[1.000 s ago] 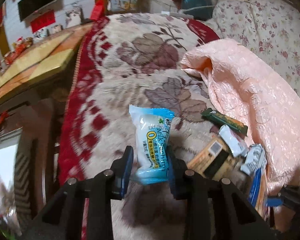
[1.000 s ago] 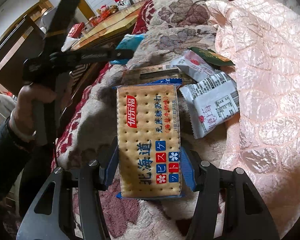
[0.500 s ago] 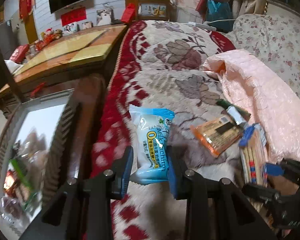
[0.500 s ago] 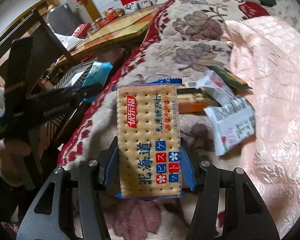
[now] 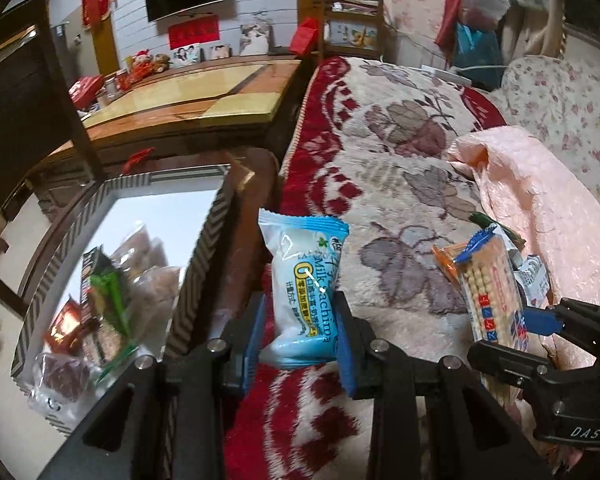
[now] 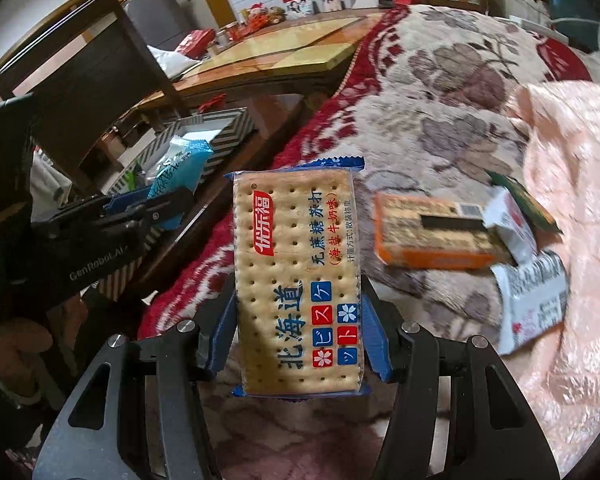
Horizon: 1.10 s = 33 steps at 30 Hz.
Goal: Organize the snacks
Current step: 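Carry the blue snack and cracker packet over to the white tray with both tools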
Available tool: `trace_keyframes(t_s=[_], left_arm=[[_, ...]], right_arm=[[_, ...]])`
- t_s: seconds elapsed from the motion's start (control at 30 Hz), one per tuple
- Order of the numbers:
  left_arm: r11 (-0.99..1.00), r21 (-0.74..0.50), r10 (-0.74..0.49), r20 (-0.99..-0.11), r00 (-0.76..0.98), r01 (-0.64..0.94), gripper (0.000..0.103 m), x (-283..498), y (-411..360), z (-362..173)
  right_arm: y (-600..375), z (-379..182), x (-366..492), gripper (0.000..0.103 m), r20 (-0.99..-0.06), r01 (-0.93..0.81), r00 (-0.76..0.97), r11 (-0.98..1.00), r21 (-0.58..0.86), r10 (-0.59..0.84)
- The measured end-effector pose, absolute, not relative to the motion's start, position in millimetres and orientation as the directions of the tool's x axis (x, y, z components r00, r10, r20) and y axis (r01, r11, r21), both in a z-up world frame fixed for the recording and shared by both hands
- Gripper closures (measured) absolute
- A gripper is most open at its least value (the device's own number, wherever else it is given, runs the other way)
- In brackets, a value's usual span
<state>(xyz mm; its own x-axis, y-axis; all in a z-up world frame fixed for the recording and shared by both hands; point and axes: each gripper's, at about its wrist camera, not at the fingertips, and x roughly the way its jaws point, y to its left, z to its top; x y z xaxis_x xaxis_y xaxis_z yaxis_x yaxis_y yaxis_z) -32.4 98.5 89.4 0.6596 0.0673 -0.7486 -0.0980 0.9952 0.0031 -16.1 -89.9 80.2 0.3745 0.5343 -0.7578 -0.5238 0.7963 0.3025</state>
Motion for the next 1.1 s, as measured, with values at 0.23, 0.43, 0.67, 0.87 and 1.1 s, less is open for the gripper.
trace_keyframes(t_s=[0.23,0.43,0.67,0.87,1.1], left_arm=[[0.991,-0.009,0.084,-0.751,0.656,-0.137,0.069,-40.1,112.2,89.3],[0.986,-0.022,0.092,-0.753,0.652,-0.164,0.069,-45.4,122.0,88.5],[0.977,-0.021,0.125,-0.748,0.652,-0.212,0.069,-52.4,140.5,89.1],[0.963,-0.029,0.159,-0.741,0.652,-0.267,0.068,-59.7,162.0,91.2],[0.937,-0.047,0.201,-0.738,0.644,-0.346,0.068,-66.4,192.1,92.2]], right_arm=[[-70.2,83.9,-16.3,0.048,-0.762,-0.557,0.354,0.777,0.293,0.542],[-58.8,83.6,-18.2,0.048,-0.767,-0.573,0.339,0.766,0.291,0.545],[-43.7,86.6,-17.5,0.048,-0.765,-0.592,0.326,0.750,0.294,0.556],[-24.0,92.2,-17.6,0.048,-0.759,-0.621,0.316,0.729,0.289,0.570],[6.1,97.8,-13.9,0.048,-0.758,-0.662,0.294,0.696,0.278,0.583]])
